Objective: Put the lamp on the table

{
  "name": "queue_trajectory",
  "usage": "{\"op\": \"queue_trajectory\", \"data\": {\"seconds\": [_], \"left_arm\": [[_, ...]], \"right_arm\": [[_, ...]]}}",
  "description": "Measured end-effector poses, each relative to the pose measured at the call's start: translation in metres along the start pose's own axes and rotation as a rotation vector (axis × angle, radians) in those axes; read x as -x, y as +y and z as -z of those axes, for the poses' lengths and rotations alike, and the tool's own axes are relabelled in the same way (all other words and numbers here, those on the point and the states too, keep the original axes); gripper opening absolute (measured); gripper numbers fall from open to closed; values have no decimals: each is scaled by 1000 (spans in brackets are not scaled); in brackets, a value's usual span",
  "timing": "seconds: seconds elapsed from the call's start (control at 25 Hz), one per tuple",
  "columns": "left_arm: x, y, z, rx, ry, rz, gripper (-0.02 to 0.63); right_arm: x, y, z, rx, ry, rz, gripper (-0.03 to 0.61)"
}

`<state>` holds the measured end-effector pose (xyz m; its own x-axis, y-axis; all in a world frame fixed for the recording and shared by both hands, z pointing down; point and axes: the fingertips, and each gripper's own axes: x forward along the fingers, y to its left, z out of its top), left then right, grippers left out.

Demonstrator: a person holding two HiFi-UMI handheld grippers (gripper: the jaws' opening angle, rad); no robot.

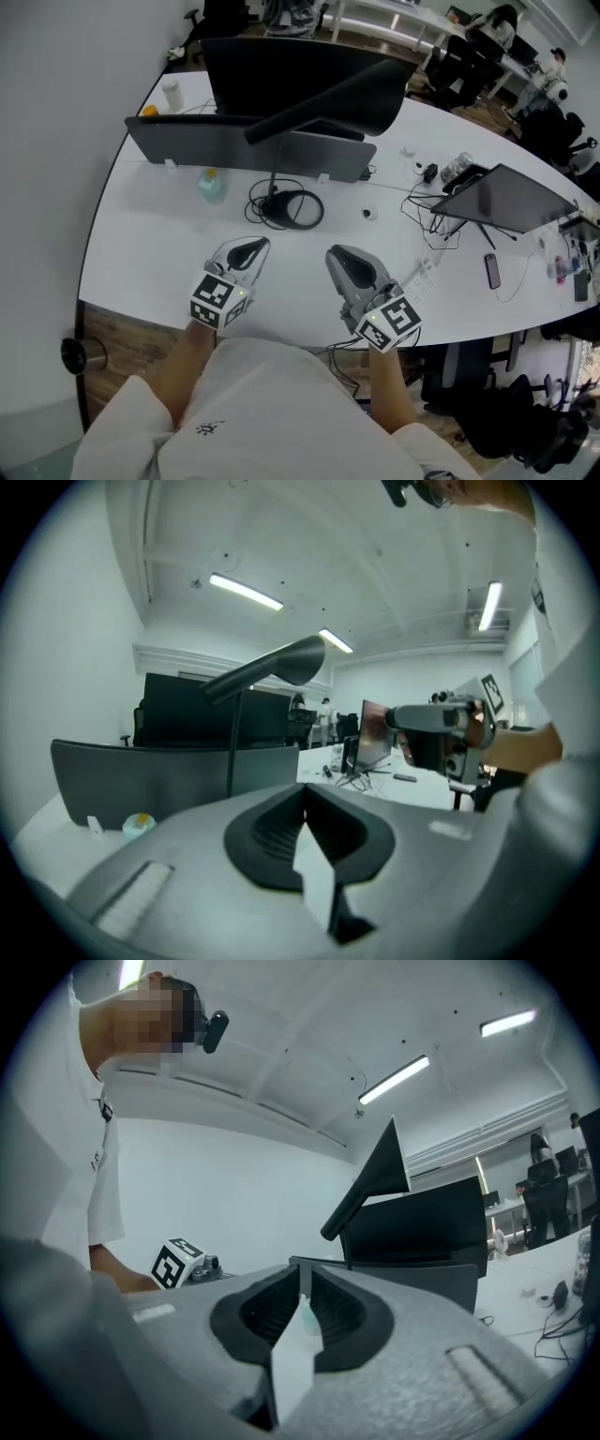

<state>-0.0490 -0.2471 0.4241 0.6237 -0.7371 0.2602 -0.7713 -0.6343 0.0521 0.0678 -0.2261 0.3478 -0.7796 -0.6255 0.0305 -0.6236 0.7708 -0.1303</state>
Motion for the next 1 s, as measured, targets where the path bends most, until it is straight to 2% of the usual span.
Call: {"op": "queue_trajectory", "data": {"seconds": [0.16, 1.0], "left_arm": [[4, -3, 4, 13, 0, -10, -6], [-4, -8, 9, 20, 4, -12, -6]], "right_arm": [[5, -6, 3, -6, 6, 31, 5], [14, -9, 10, -3, 24, 45, 0]]}}
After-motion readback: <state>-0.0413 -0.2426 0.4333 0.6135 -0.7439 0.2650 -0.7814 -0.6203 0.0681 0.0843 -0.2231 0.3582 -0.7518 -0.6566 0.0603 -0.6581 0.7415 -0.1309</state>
